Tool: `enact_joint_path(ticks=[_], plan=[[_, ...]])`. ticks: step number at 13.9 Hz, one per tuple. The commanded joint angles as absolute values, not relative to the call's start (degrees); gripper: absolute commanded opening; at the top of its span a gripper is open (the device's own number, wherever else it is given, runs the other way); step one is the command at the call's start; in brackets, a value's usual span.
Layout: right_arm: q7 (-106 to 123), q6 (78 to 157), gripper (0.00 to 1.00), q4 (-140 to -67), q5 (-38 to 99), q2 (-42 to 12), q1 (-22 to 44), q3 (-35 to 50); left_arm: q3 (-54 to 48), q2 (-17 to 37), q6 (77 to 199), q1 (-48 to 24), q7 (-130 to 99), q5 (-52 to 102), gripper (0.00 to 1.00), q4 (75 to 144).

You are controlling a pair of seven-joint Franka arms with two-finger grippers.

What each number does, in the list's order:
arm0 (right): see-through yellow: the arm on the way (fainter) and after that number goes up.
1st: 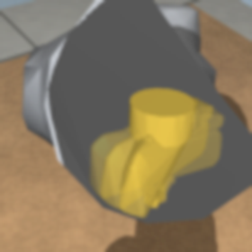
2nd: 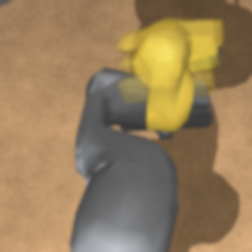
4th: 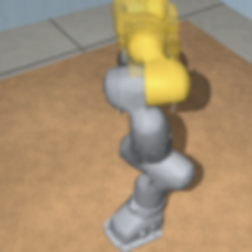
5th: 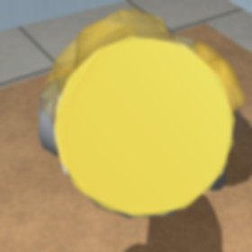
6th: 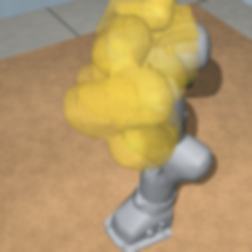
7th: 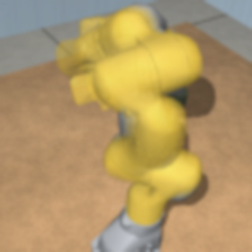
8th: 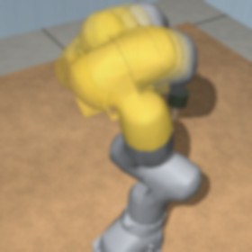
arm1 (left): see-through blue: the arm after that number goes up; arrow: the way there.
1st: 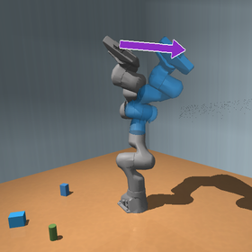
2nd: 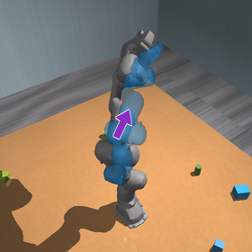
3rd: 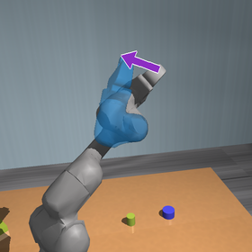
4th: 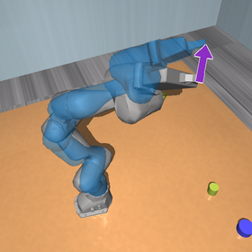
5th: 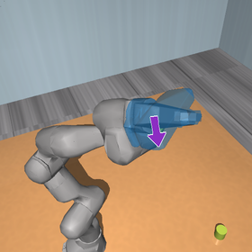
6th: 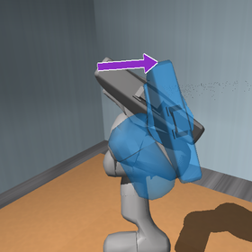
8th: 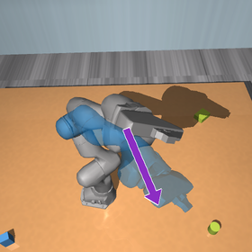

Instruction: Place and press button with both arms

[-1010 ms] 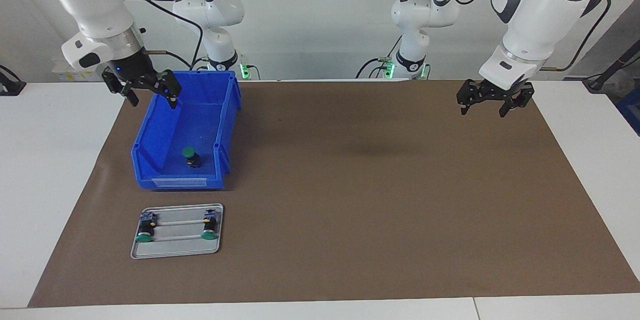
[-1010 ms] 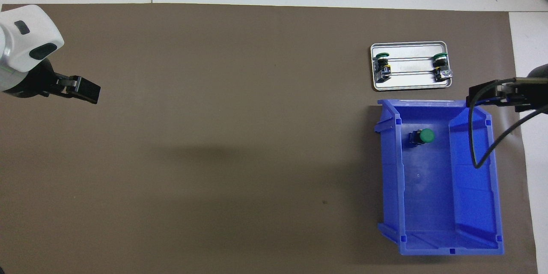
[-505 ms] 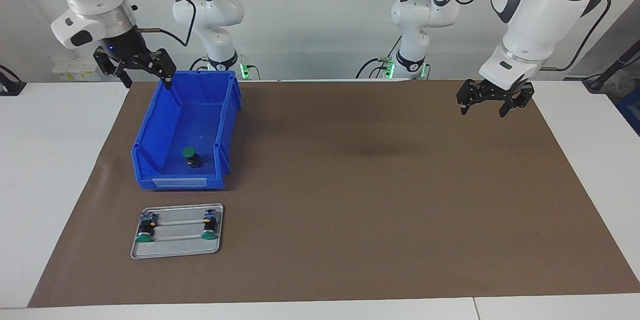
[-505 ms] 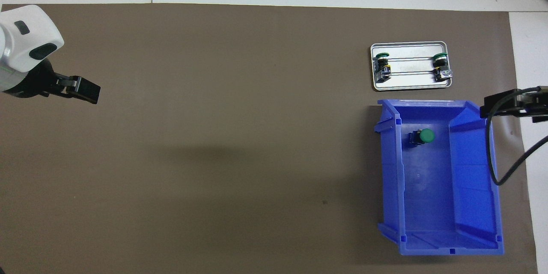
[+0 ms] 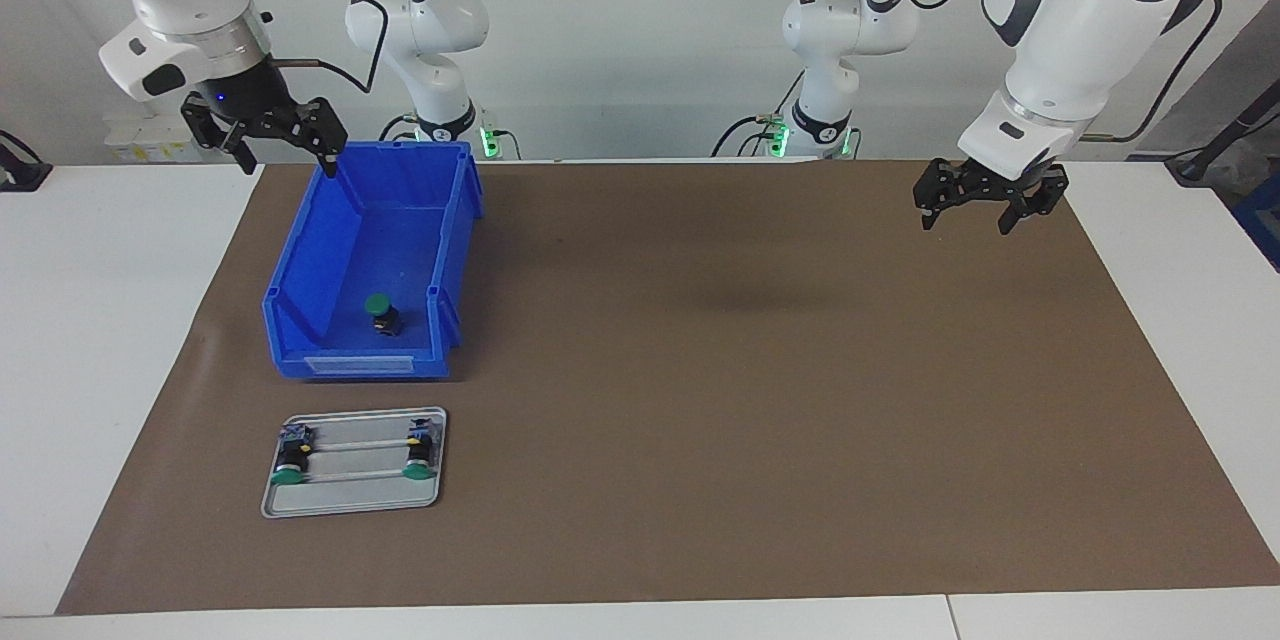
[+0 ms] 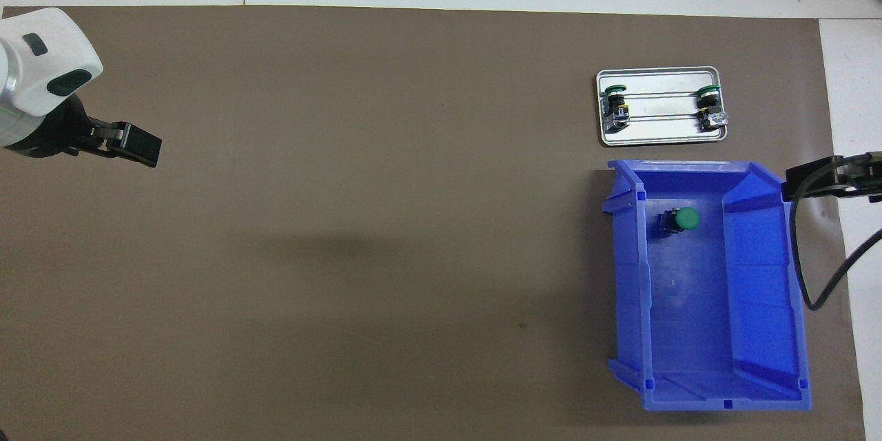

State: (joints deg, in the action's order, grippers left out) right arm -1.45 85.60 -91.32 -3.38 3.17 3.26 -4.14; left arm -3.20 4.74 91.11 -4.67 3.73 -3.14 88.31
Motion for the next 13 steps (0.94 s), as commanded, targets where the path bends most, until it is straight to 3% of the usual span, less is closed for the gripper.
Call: enact_joint_path(ticks=[1, 13], plan=[[-0.6, 85.3, 1.00, -92.0, -3.7, 3.7, 2.7, -3.9, -3.4, 3.0, 92.0, -4.3, 3.9, -3.8, 1.00, 90.5], [-1.1, 83.7, 1.00, -91.8, -1.1, 3.7, 2.7, -4.1, -3.4, 3.0, 92.0, -4.3, 3.9, -3.8, 1.00, 90.5]])
